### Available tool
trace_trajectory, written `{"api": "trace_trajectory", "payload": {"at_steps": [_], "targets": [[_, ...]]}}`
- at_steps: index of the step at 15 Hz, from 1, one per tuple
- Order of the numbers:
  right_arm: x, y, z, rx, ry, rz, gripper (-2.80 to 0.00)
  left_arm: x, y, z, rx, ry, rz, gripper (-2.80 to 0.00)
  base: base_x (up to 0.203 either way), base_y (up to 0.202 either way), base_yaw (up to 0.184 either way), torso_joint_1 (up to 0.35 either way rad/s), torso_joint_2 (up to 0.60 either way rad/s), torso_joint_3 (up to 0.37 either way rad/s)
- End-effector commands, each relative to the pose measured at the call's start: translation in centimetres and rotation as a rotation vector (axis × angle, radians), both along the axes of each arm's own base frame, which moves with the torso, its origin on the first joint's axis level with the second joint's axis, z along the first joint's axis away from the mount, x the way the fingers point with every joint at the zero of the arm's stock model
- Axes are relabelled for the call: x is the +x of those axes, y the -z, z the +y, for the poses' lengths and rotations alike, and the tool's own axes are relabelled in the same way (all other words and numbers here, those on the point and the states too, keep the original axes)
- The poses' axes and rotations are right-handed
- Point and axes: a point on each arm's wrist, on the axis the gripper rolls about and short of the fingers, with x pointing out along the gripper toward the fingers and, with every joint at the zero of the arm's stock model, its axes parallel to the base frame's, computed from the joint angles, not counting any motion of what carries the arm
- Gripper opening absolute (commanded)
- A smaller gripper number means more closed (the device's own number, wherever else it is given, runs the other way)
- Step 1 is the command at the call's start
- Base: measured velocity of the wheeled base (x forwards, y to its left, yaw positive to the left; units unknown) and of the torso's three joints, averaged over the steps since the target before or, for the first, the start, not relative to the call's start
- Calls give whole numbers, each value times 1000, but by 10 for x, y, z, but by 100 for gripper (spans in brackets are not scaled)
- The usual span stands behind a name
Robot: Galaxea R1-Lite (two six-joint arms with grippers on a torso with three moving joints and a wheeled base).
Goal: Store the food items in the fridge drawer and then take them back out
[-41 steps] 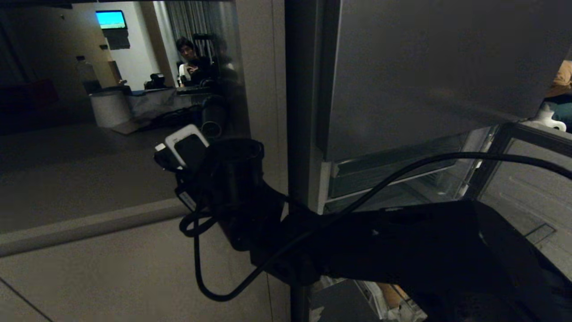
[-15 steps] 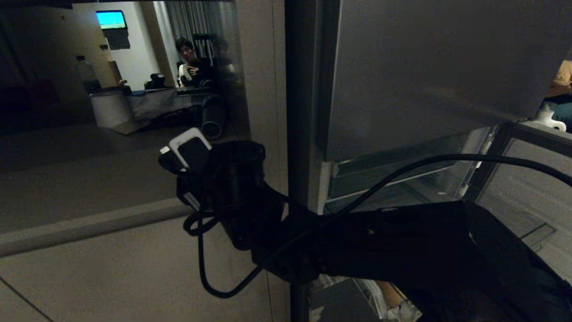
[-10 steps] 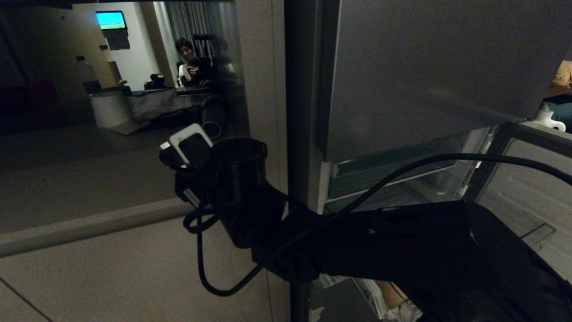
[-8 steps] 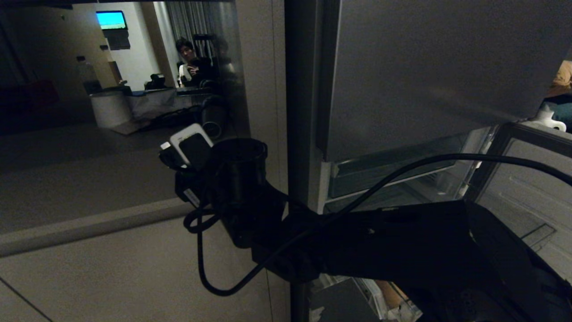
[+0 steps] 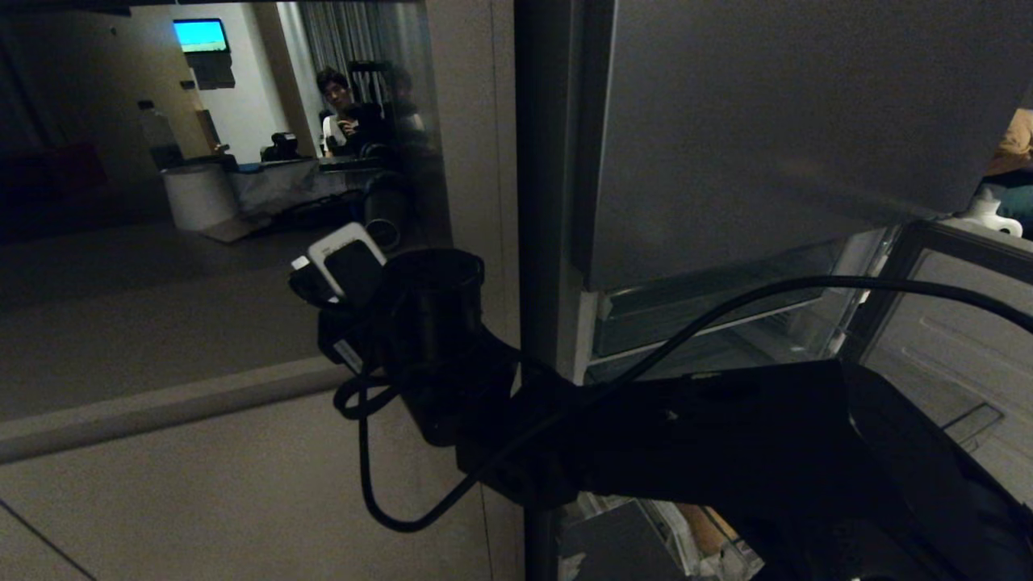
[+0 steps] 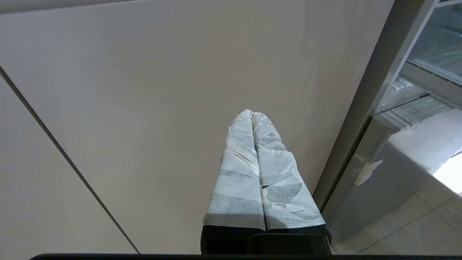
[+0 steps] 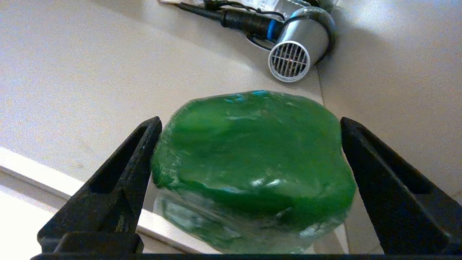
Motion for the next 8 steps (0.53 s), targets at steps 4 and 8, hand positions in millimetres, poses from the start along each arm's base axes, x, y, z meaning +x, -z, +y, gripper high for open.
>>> {"api": "trace_trajectory", "payload": {"at_steps": [4,8], "targets": [[12,1,-7,-46,30,-31,0,0,0,0,0,0,0,-280,0,0,0,0,0,0],[4,-3,-3,-37,10,-37,0,0,0,0,0,0,0,-280,0,0,0,0,0,0]]}}
